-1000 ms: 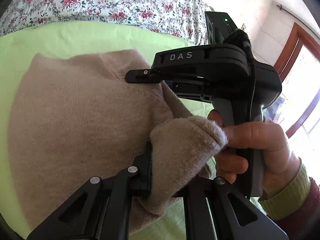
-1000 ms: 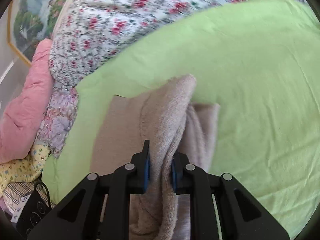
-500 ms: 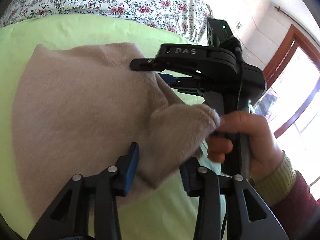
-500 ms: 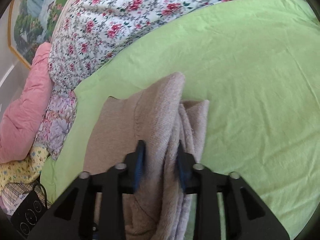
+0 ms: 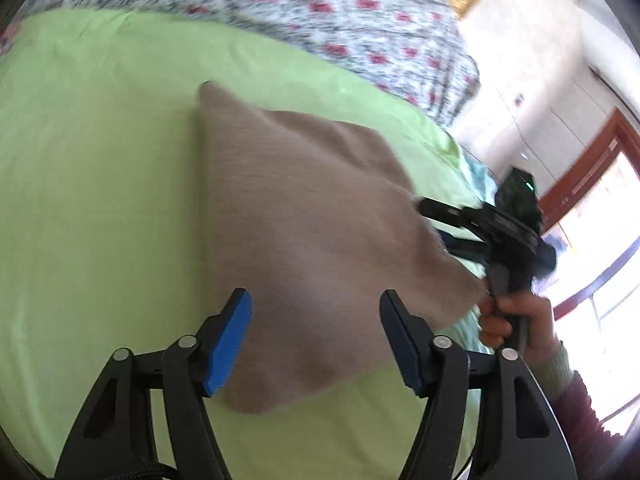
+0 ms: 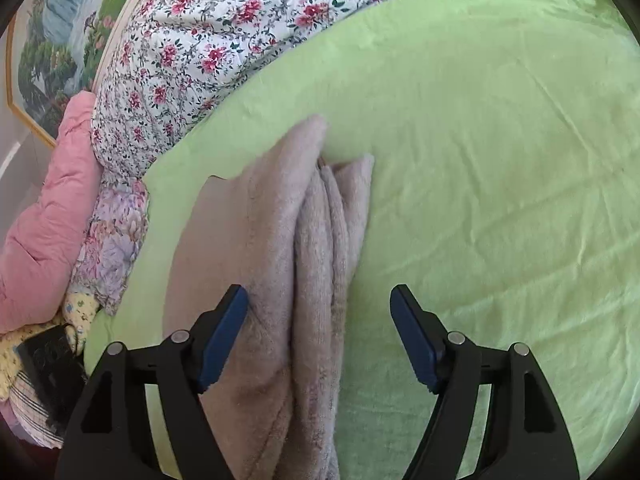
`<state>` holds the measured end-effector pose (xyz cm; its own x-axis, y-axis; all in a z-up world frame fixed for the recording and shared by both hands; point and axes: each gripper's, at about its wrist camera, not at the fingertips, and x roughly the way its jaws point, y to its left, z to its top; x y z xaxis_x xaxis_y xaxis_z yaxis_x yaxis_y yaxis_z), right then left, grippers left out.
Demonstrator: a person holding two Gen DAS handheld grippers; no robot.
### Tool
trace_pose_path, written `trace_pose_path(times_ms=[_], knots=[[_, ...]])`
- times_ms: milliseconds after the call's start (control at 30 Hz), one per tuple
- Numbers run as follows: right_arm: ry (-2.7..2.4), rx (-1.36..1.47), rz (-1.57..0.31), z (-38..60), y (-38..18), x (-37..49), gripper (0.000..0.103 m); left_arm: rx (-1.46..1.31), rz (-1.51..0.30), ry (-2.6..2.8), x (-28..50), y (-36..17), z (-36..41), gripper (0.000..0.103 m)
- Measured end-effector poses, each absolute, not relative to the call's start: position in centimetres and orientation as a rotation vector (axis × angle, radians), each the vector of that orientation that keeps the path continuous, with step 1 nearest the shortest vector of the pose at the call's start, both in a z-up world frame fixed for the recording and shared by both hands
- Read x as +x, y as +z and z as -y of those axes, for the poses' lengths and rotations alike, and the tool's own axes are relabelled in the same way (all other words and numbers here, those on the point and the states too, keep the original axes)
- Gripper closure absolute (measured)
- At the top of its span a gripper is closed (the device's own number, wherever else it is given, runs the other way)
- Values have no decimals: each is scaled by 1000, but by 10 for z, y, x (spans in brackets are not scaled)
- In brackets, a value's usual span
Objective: Fold small clothes
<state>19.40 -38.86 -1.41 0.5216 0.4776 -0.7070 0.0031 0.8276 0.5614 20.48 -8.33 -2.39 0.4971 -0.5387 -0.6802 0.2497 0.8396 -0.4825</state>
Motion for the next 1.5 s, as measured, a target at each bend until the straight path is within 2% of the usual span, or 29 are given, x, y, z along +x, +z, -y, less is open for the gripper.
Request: trace_pose_path(times_ms=[200, 267, 433, 500, 533, 600, 633, 733, 833, 1133, 1400, 1500], knots=[[329, 589, -1024, 385, -21, 206, 24, -410, -984, -435, 253, -46, 65, 34], [332, 580, -1034, 381, -23, 210, 24, -470, -1026, -457, 268, -59, 61, 30], [343, 548, -1053, 370, -29, 219, 24, -565, -1064, -529, 294, -80, 63, 27], [364, 544, -1078, 363, -36, 224, 24, -568, -1055, -548, 299, -83, 67, 30], [368, 539, -1079, 361, -37, 225, 24, -562, -1044, -555, 301, -83, 70, 38], [392, 538, -1086, 355, -38, 227, 39, -538, -1034, -544, 303, -82, 74, 47], [401, 568, -1089, 353, -39, 226, 54, -528, -1024, -542, 302, -81, 75, 51], [381, 548, -1066, 349, -31, 219, 63, -530, -1006, -566, 295, -72, 71, 58], [394, 578, -1039, 339, -19, 208, 67, -545, -979, -583, 277, -54, 53, 59], [611, 616, -1035, 230, -21, 170, 67, -510, -900, -486, 178, -12, -63, 60], [719, 591, -1107, 146, -51, 159, 67, -553, -916, -381, 118, -37, -138, 59], [681, 565, -1125, 144, -59, 156, 61, -554, -914, -372, 112, -49, -141, 56]])
